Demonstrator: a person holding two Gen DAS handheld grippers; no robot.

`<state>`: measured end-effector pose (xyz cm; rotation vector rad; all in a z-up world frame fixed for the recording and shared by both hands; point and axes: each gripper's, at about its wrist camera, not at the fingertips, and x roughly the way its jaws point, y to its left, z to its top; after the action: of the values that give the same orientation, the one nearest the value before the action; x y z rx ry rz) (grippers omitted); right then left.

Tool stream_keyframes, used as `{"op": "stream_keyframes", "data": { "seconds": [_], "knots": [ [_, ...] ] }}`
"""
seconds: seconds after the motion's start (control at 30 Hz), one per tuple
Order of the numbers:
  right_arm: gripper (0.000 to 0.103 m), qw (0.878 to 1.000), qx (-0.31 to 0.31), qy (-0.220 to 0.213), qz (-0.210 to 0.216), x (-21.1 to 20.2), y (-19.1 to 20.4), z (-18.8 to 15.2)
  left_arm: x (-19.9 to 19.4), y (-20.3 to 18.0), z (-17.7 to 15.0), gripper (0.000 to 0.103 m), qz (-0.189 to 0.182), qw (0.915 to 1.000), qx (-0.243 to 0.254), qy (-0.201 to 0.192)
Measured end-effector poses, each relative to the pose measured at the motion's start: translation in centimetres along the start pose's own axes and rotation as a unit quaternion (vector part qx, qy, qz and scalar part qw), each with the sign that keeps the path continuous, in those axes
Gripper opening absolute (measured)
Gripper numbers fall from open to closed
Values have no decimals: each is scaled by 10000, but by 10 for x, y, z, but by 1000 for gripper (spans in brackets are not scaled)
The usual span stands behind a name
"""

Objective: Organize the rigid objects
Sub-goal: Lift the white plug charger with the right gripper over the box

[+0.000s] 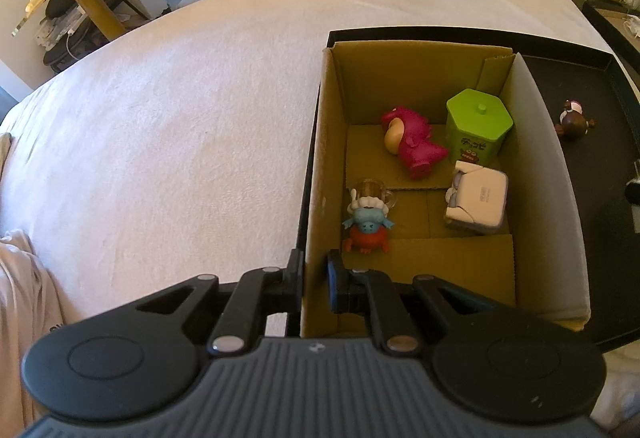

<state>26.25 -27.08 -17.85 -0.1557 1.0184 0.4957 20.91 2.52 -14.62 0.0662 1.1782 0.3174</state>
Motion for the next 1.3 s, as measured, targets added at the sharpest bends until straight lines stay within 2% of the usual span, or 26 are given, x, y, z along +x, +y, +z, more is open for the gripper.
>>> {"op": "stream_keyframes", "data": {
  "seconds": [0.77,1.3],
  "knots": [
    [36,9967,-293,-723,222,-58,43,52,-2,8,-1,9,-242,9995,-165,-67],
    [36,9936,-546,-850,507,-61,96,71,-2,15,-2,9,-420,9988,-220,-115]
  ]
}}
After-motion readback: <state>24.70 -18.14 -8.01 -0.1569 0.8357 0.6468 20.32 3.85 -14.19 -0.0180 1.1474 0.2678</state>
